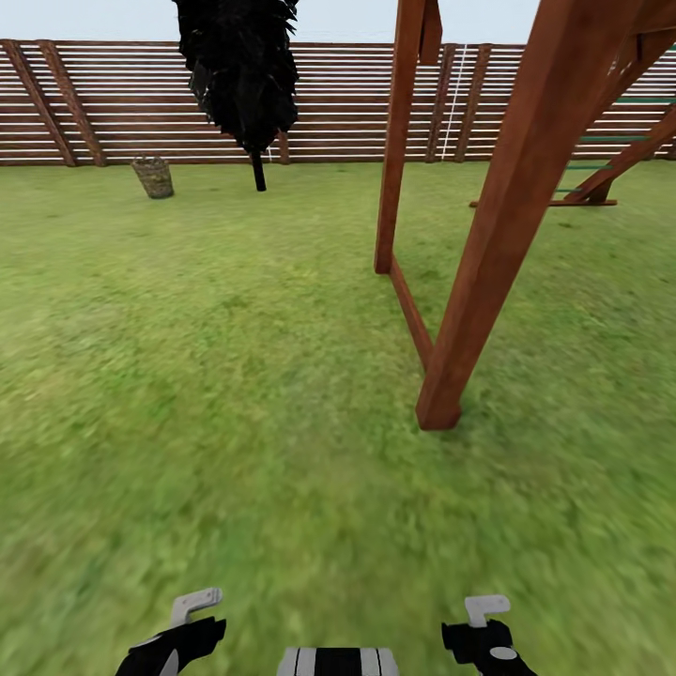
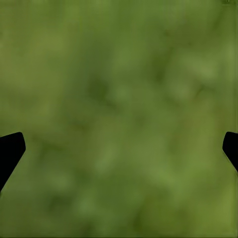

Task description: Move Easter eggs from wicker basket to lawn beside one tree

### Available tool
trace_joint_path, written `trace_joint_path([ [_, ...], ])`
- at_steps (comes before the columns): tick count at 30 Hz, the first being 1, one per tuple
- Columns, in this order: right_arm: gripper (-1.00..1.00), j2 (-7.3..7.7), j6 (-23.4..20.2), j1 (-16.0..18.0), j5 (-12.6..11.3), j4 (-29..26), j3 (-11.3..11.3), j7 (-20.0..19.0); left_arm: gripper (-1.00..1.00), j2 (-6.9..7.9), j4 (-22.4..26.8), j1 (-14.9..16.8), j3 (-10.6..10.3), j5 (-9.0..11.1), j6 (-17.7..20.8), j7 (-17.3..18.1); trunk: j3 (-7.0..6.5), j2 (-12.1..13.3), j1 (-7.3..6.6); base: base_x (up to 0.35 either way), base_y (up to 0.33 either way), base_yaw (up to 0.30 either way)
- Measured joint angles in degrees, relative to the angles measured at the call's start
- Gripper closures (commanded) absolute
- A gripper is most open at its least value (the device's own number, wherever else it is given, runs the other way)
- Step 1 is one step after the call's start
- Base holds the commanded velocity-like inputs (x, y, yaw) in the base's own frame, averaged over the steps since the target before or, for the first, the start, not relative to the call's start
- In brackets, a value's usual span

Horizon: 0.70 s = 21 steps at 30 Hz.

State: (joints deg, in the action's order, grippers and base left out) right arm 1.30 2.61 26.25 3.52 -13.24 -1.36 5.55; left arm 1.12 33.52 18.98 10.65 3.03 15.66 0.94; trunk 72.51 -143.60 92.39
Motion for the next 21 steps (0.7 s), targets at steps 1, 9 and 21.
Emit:
trace_joint_path([
  [1,-1.0,0.0,0.0,0.0,0.0,0.0,0.0,0.0,-1.0,-0.01,0.0,0.0,0.0,0.0,0.0,0.0,0.0,0.0,0.0,0.259,0.0,0.0],
  [9,-1.0,-0.07,0.0,0.0,0.1,0.0,0.0,0.0,-1.0,-0.04,-0.2,0.0,0.0,0.3,-1.1,0.2,0.0,0.0,0.0,0.25,0.0,0.0],
  [21,-1.0,-0.07,0.1,0.0,0.1,0.0,0.0,0.0,-1.0,-0.05,-0.5,0.0,-0.1,0.3,-1.3,0.2,-0.56,0.0,0.02,0.013,0.0,0.0],
])
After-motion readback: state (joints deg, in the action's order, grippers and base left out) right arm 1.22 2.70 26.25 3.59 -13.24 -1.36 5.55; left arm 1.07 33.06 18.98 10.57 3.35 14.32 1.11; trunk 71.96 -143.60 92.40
